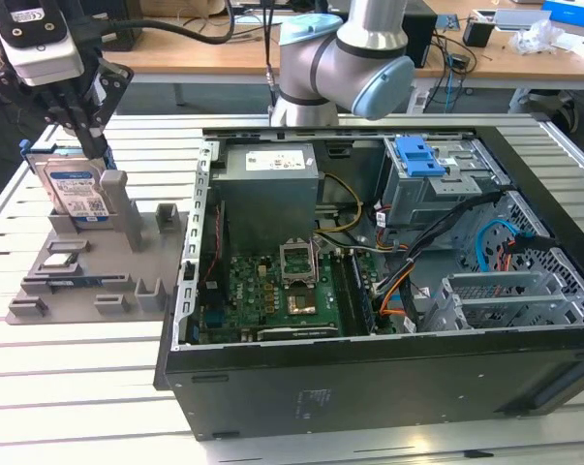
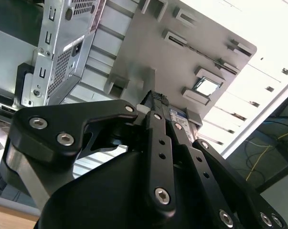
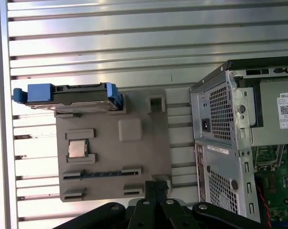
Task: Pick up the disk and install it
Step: 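Reach for the disk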
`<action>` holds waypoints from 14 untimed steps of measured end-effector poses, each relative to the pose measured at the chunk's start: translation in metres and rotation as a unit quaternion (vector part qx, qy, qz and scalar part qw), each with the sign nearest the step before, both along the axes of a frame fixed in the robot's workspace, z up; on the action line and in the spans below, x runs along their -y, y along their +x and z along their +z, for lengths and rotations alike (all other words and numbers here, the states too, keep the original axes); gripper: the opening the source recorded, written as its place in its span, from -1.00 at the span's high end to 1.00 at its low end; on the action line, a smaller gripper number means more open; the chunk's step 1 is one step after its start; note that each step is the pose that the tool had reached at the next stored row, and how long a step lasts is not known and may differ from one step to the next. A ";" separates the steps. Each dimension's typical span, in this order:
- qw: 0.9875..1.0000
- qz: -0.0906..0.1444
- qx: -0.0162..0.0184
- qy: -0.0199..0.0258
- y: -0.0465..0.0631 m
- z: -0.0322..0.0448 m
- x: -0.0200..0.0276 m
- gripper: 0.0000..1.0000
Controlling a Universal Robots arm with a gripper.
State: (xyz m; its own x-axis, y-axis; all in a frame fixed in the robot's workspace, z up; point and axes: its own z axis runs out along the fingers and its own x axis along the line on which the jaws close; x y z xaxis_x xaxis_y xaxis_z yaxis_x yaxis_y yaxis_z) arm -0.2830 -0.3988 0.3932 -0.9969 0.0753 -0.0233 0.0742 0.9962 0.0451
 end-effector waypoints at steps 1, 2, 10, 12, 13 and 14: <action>1.000 0.000 0.000 0.000 -0.001 0.0000 0.0000 0.79; 1.000 0.000 0.000 0.000 -0.002 0.0000 0.0000 0.79; 1.000 0.000 0.000 0.000 -0.013 0.0000 0.0000 0.79; 1.000 0.000 0.000 0.000 -0.015 0.0000 0.0000 0.79; 1.000 0.000 0.000 0.000 -0.016 0.0000 0.0000 0.79; 1.000 0.000 0.000 0.000 -0.018 0.0000 0.0000 0.79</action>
State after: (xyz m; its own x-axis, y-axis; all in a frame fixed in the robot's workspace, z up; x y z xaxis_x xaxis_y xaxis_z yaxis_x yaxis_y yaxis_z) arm -0.3014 -0.3988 0.3932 -0.9969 0.0753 -0.0234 0.0742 0.9962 0.0451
